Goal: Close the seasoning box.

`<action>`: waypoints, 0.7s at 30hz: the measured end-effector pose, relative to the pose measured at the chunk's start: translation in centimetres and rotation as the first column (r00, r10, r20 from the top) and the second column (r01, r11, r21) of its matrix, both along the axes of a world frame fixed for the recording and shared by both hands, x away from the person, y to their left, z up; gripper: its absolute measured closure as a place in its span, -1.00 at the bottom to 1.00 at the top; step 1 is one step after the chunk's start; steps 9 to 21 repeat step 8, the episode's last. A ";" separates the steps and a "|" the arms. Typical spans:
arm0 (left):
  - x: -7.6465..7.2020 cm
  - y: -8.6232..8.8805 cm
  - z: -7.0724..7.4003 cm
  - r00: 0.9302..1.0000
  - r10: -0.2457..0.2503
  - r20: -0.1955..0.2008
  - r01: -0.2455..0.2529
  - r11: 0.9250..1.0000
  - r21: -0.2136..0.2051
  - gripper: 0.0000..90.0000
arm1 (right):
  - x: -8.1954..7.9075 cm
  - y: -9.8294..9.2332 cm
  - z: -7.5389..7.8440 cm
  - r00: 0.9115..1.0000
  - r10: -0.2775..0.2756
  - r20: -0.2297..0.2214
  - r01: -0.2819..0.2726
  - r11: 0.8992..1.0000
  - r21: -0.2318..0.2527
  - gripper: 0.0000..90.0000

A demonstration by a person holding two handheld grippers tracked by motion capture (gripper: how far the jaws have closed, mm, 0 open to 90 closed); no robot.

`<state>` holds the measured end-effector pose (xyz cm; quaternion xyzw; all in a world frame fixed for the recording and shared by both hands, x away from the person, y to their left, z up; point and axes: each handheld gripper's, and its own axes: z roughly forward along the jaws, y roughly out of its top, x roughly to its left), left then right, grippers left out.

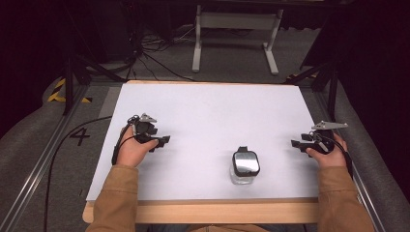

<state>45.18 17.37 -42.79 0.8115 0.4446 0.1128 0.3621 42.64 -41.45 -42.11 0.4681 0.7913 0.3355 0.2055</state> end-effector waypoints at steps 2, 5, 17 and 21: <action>0.1 0.2 -0.3 1.000 0.015 0.013 -0.015 1.000 0.004 -0.23 | 0.4 -0.1 -0.7 0.999 0.041 0.009 -0.041 0.999 -0.005 -0.11; 0.3 0.1 -0.7 0.999 0.032 0.021 -0.031 0.999 -0.016 -0.26 | 0.7 0.2 -1.5 0.997 0.079 0.016 -0.078 0.995 -0.056 -0.14; 0.3 -0.1 -0.9 1.000 0.023 0.010 -0.023 0.999 -0.028 -0.27 | 0.7 0.2 -1.6 0.997 0.074 0.029 -0.073 0.997 -0.030 -0.15; 0.3 -0.1 -0.9 1.000 0.023 0.010 -0.023 0.999 -0.028 -0.27 | 0.7 0.2 -1.6 0.997 0.074 0.029 -0.073 0.997 -0.030 -0.15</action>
